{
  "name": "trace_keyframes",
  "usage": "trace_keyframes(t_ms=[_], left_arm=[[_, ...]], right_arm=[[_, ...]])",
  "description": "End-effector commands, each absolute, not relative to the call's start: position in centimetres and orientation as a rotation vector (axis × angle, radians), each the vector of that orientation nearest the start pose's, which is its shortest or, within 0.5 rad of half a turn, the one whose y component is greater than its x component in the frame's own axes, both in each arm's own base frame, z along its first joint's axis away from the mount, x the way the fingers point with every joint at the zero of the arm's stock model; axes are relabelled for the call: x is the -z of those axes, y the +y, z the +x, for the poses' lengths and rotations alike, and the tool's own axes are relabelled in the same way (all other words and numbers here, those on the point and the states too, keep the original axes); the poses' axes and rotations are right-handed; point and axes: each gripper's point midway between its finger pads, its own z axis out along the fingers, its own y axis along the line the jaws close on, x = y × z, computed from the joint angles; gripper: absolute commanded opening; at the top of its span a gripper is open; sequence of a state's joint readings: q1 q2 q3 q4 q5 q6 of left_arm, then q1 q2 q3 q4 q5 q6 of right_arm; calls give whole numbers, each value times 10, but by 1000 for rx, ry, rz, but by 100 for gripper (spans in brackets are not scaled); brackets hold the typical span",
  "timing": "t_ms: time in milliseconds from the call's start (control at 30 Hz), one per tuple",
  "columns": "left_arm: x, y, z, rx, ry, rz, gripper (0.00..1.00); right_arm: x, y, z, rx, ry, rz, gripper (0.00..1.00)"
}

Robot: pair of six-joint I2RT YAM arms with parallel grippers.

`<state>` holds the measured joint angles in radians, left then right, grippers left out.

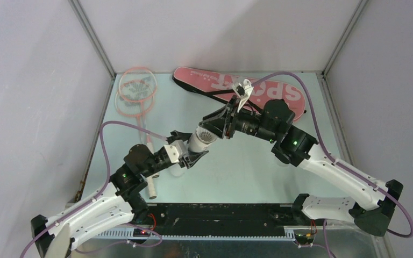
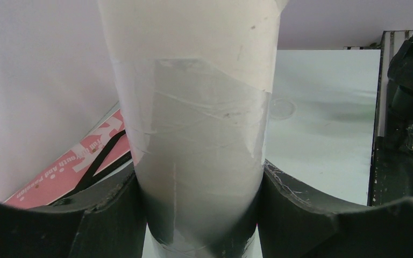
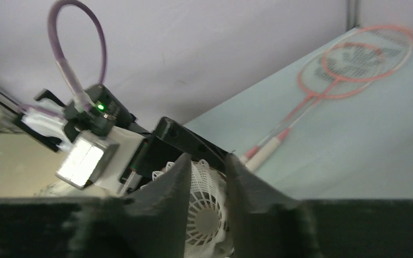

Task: Pack up the badminton gear
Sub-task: Place the shuttlecock at the shuttle tube.

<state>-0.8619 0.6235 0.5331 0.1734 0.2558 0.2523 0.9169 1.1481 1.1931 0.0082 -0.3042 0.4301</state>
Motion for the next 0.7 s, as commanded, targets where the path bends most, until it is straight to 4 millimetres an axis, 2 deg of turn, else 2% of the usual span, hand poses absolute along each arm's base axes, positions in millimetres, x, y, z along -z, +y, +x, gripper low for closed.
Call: trace_keyframes(t_ms=[0, 33, 100, 267, 367, 400, 433, 467, 500, 533, 567, 667], left_arm=[[-324, -255, 167, 711, 1061, 931, 31], [-323, -256, 166, 713, 1060, 937, 31], [-322, -256, 166, 713, 1062, 942, 31], [-317, -260, 166, 715, 1075, 978, 31], [-314, -262, 166, 699, 1079, 1014, 31], [-312, -262, 166, 694, 1086, 1024, 31], [-313, -262, 167, 684, 1080, 1032, 31], [-312, -261, 166, 680, 1081, 1039, 31], [-312, -261, 166, 671, 1074, 1048, 31], [-311, -261, 166, 667, 1074, 1060, 31], [-310, -261, 164, 660, 1062, 1078, 32], [-310, -261, 166, 651, 1061, 1083, 32]], right_arm=[[-422, 337, 180, -1227, 1451, -647, 42], [-425, 335, 181, -1213, 1442, -640, 50], [-426, 325, 184, -1169, 1447, -617, 59], [-433, 305, 184, -1096, 1431, -599, 76], [-424, 293, 181, -1056, 1475, -608, 97], [-415, 289, 182, -1035, 1513, -612, 98], [-414, 284, 182, -1022, 1526, -604, 99], [-403, 279, 183, -996, 1580, -604, 99], [-404, 275, 184, -984, 1592, -599, 99], [-393, 272, 183, -962, 1644, -606, 99], [-392, 271, 183, -959, 1659, -614, 99], [-371, 272, 177, -935, 1736, -698, 99]])
